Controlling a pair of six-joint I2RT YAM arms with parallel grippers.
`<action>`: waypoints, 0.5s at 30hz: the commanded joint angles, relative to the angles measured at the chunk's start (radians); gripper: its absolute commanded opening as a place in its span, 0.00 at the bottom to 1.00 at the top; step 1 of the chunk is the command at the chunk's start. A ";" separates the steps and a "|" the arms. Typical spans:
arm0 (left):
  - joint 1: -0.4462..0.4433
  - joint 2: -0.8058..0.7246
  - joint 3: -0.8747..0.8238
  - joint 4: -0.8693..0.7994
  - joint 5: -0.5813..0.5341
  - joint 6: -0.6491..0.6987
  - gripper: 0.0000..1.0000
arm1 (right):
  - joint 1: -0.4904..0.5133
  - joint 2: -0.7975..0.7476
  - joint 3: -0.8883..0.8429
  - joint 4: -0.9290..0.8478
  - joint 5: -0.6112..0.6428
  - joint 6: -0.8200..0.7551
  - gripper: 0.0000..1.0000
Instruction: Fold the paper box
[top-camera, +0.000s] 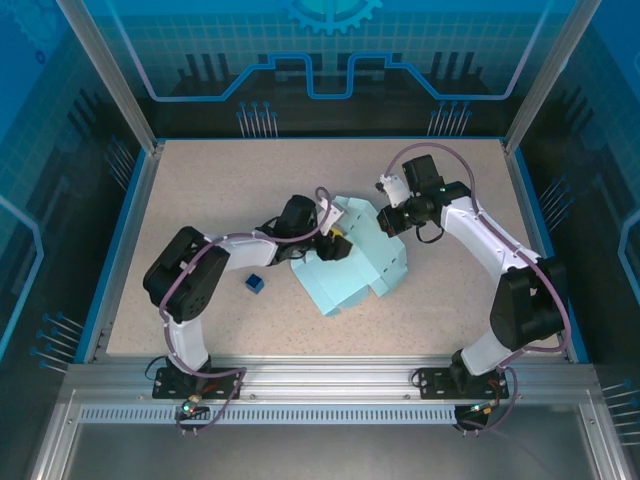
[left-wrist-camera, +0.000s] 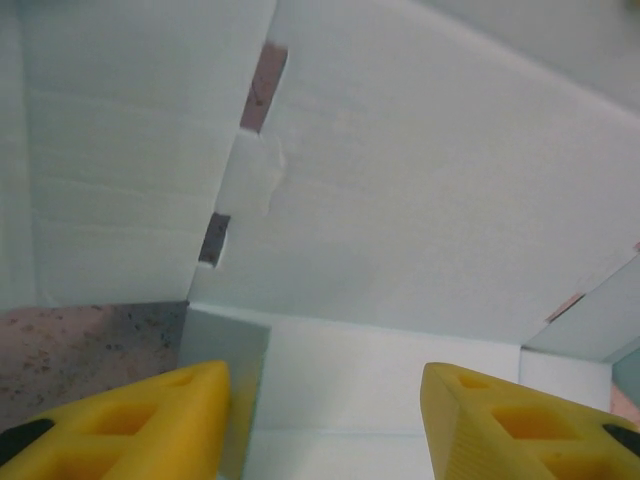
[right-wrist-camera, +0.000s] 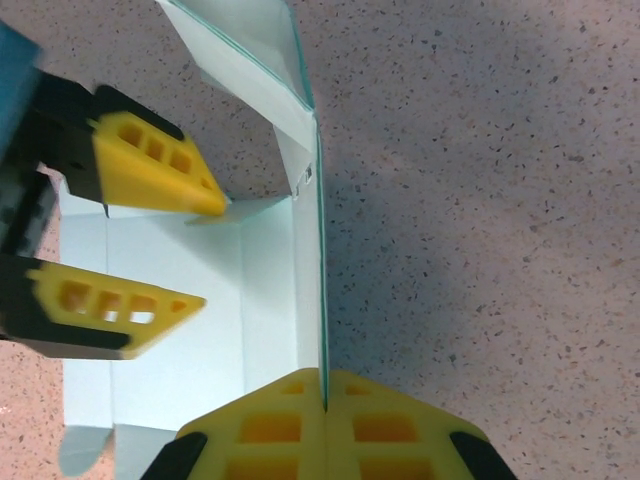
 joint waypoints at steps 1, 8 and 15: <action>0.029 -0.074 0.011 0.028 0.098 -0.030 0.55 | -0.011 -0.028 0.006 0.020 -0.003 -0.046 0.00; 0.071 -0.060 0.115 -0.020 0.134 -0.041 0.57 | -0.012 -0.035 0.004 0.017 -0.025 -0.067 0.00; 0.082 -0.014 0.213 -0.044 0.160 -0.063 0.57 | -0.009 -0.036 0.009 0.017 -0.041 -0.067 0.00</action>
